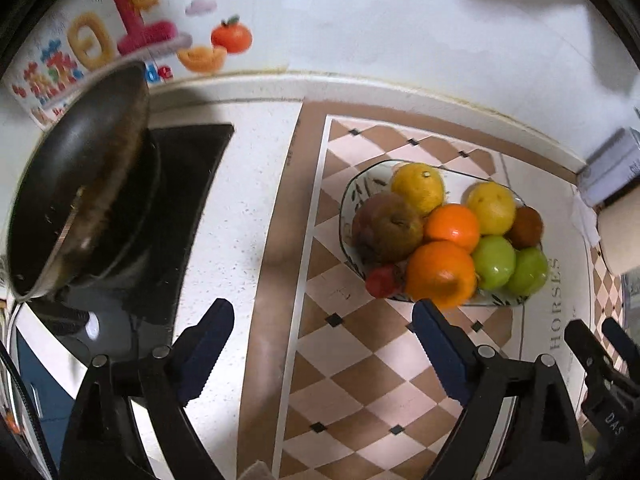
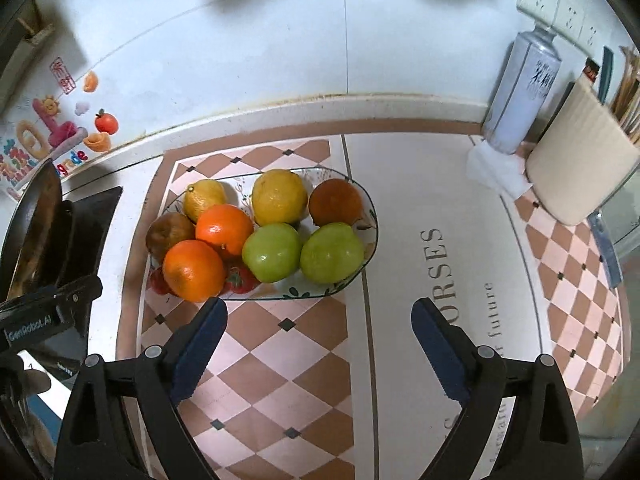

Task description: Organize fruits

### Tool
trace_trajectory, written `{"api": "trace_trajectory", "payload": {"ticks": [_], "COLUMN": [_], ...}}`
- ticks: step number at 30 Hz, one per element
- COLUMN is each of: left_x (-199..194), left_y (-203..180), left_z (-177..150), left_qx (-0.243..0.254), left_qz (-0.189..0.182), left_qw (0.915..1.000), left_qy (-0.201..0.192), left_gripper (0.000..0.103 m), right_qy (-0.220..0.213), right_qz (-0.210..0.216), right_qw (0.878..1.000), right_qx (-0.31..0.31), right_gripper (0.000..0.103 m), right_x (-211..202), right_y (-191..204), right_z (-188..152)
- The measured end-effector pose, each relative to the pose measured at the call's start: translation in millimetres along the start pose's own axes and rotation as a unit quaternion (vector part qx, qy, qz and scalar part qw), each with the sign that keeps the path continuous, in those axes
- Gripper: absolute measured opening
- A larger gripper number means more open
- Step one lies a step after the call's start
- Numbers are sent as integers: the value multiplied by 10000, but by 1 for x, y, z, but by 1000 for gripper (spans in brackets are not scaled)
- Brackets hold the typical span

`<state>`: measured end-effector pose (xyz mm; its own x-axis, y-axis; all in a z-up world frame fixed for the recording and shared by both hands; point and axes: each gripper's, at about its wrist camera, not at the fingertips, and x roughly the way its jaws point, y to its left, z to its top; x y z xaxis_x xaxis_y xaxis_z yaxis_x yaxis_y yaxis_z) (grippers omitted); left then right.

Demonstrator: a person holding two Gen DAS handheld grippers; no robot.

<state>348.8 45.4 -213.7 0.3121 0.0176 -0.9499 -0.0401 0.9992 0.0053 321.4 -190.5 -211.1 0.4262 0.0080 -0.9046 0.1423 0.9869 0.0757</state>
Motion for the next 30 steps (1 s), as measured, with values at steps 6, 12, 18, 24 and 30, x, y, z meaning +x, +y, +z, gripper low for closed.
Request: {"api": "trace_trajectory", "payload": {"ticks": [6,12,18,24,30], "left_x": [-47,-103,-155,-195,-233], "left_y": [-2,-2,-2,3,6], "left_z": [-25,-56,-95,-127,-155], "left_qx": [125,249,381,440,482], "left_qz": [-35,-90,-179,-268,-290], "left_qw": [9991,9959,9914,9880,9847], "left_qy": [-408,-869,-1236,-1459,-1652], "left_gripper": [92,92,92,92,92], "right_qy": [-271,-575,-863,-1127,-1377], "right_qz": [-43,-6,41,26,123], "right_qw": [9996,9983,9963,9936,9901], "right_qx": [-1,-21,-36,-67,-239], "right_gripper": [96,98,99,99,99], "right_x": [-46,-101,-162,-220,-272], "right_y": [4,4,6,5,3], "right_z": [-21,-51,-86,-122,-142]}}
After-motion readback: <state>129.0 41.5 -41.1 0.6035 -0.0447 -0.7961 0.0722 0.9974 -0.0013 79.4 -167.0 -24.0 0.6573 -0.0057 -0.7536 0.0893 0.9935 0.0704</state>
